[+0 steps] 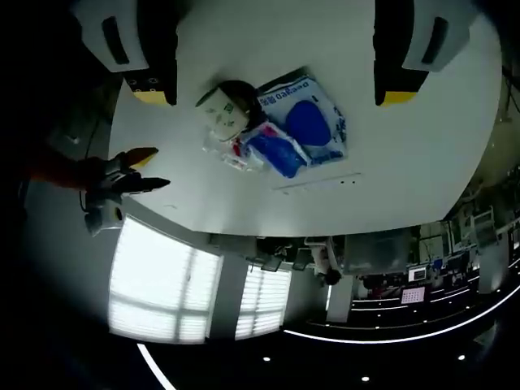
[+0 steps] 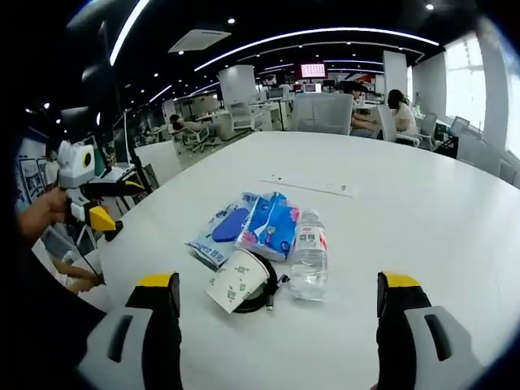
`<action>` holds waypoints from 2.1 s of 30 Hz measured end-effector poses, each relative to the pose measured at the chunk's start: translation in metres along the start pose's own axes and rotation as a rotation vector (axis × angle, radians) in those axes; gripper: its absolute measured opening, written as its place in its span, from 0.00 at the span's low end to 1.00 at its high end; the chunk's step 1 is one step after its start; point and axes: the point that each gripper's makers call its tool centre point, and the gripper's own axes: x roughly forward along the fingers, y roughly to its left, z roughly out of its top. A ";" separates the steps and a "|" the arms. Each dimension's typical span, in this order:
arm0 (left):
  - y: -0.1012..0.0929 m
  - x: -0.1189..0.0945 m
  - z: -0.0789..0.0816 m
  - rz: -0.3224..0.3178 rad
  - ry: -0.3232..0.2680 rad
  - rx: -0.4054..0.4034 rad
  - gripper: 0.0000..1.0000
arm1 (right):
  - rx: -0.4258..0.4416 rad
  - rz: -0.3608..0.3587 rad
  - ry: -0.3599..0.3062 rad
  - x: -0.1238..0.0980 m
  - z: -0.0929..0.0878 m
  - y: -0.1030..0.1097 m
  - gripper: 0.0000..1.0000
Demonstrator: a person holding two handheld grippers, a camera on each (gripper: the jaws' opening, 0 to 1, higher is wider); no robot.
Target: Arrange the tabletop items into an orderly group along one side of the table until the central work area is clear of visible clutter.
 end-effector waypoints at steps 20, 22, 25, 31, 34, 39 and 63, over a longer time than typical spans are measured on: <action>-0.018 -0.004 0.003 0.001 0.011 0.007 1.00 | -0.005 -0.014 0.010 -0.001 -0.003 -0.001 0.97; -0.021 -0.006 0.004 0.003 0.007 0.005 1.00 | -0.007 -0.013 0.013 -0.001 -0.004 -0.002 0.97; -0.023 -0.008 0.004 -0.001 0.006 0.008 1.00 | -0.009 -0.014 0.018 0.000 -0.005 -0.003 0.97; -0.018 -0.008 0.004 0.004 0.003 0.003 1.00 | -0.008 -0.010 0.022 0.001 -0.006 -0.003 0.96; -0.018 -0.008 0.005 0.001 0.003 0.007 1.00 | -0.013 -0.010 0.022 0.001 -0.006 -0.002 0.97; -0.018 -0.007 0.005 -0.005 0.001 0.008 1.00 | -0.013 -0.012 0.022 0.000 -0.005 -0.002 0.97; -0.003 -0.002 -0.001 -0.009 0.009 0.013 1.00 | -0.002 -0.022 0.037 0.001 -0.009 -0.006 0.95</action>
